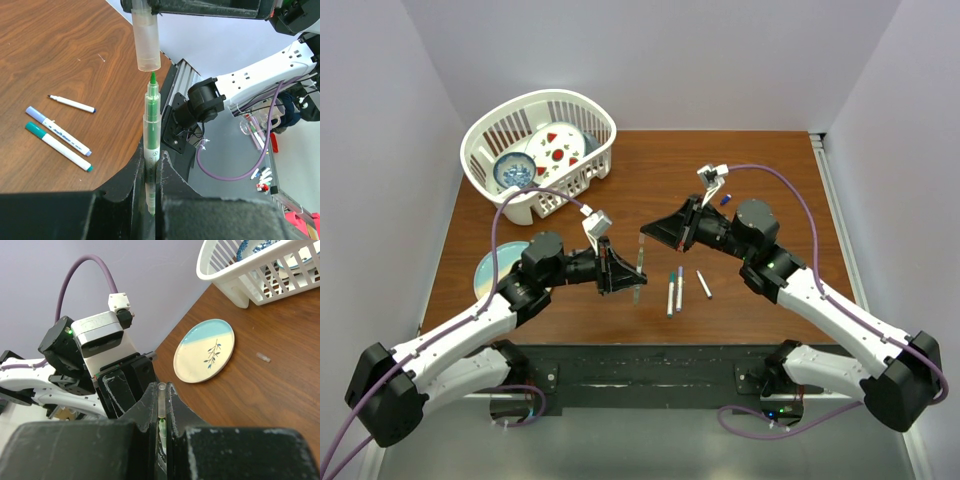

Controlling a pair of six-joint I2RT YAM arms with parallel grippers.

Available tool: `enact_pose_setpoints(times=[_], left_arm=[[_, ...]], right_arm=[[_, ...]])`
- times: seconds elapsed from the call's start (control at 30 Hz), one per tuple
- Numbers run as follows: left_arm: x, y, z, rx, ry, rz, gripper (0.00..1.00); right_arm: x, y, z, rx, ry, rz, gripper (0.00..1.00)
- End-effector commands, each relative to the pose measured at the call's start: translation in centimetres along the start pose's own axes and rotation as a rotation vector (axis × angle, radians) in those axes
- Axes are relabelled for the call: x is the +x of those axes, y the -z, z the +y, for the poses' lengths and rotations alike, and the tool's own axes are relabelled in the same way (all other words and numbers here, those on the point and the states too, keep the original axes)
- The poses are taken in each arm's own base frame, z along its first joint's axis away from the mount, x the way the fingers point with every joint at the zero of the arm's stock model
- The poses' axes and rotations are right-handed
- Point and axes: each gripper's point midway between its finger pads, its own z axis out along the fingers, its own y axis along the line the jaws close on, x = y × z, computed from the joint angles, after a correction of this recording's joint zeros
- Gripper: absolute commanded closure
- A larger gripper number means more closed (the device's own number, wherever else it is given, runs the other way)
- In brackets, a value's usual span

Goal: Insert the pens into the pen caps

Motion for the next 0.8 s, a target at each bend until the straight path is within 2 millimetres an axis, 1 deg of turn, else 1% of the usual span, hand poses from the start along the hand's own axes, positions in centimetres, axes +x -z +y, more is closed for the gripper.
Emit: enact_pose_setpoints(times=[0.0, 0.27, 0.33, 0.57, 0.77], left_arm=[[-0.9, 0.1, -0.4, 0.011, -0.047, -0.034, 1.0], [-0.8, -0.1, -0.2, 0.008, -0.041, -0.028, 1.0], [-0.9, -0.1, -0.2, 0.008, -0.043, -0.031, 1.0], [-1.1, -0.2, -0.1, 0.006, -0.044, -0.033, 1.0], [-1.4, -0.4, -0.1, 0.014, -0.045, -0.043, 1.0]], right_arm=[[-0.7, 0.4, 1.1, -0.025, 0.038, -0.027, 1.0], [-0.4, 0.5, 1.4, -0.048, 0.027, -0.017, 1.0], [-0.1, 0.6, 1.1, -0.043, 0.024, -0.012, 1.0], [1.0, 0.8, 0.8, -0.053, 0.006, 0.011, 1.0], [2.3, 1.1, 0.5, -0.059, -0.007, 0.036, 1.0]])
